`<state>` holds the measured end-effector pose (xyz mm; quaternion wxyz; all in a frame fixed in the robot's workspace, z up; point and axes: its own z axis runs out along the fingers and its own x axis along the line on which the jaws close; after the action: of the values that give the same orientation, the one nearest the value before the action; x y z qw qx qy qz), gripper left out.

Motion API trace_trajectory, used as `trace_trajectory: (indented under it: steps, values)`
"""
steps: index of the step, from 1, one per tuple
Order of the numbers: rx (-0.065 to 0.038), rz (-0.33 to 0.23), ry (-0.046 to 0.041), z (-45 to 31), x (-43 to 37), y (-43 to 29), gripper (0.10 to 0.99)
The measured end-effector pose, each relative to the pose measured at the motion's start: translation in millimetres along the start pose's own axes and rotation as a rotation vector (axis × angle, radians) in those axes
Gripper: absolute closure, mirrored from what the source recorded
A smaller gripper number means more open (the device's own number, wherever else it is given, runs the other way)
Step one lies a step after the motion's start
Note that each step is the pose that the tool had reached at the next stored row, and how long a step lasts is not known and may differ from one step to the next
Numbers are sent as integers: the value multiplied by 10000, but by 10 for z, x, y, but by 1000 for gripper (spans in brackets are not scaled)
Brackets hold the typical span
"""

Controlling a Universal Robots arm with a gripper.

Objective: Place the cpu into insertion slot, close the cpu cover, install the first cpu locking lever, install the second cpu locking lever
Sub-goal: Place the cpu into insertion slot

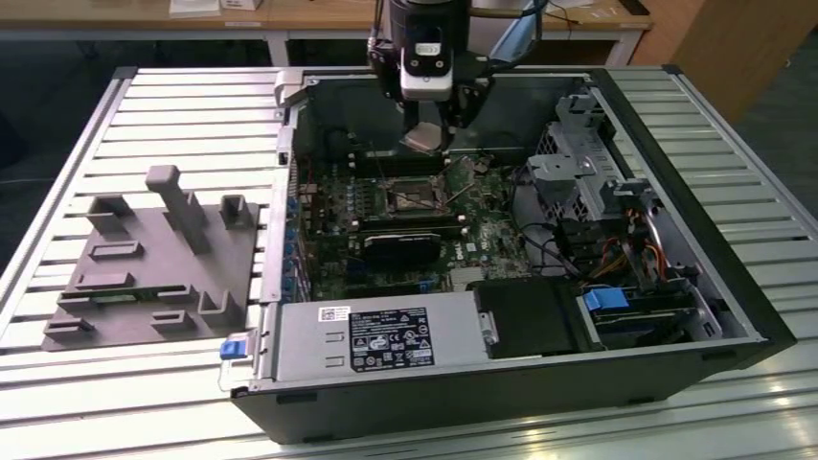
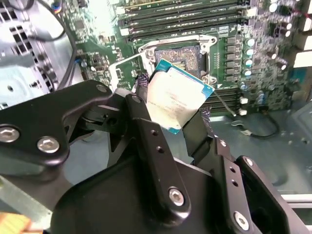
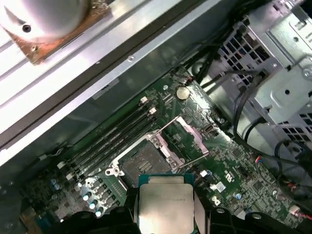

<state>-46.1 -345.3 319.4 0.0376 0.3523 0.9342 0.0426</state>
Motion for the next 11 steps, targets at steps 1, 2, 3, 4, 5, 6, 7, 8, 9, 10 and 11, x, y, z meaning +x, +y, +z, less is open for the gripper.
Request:
trace_trajectory:
  steps: [1,2,3,4,5,6,7,8,9,10,11]
  values:
    - [7,180,-20,6,0,-1,549]
    - [14,357,-39,12,1,-1,549]
    - [21,537,-58,19,1,-2,549]
    - [30,730,-79,25,1,-3,549]
    - [36,911,-98,31,1,-3,549]
    - [44,1083,-117,37,1,-4,549]
    - [52,1268,-136,43,2,-5,549]
    - [58,1446,-155,50,2,-5,549]
    - [66,1624,-174,56,2,-6,549]
    - [73,1804,-193,62,2,-7,549]
    - [80,1993,-213,68,3,-7,549]
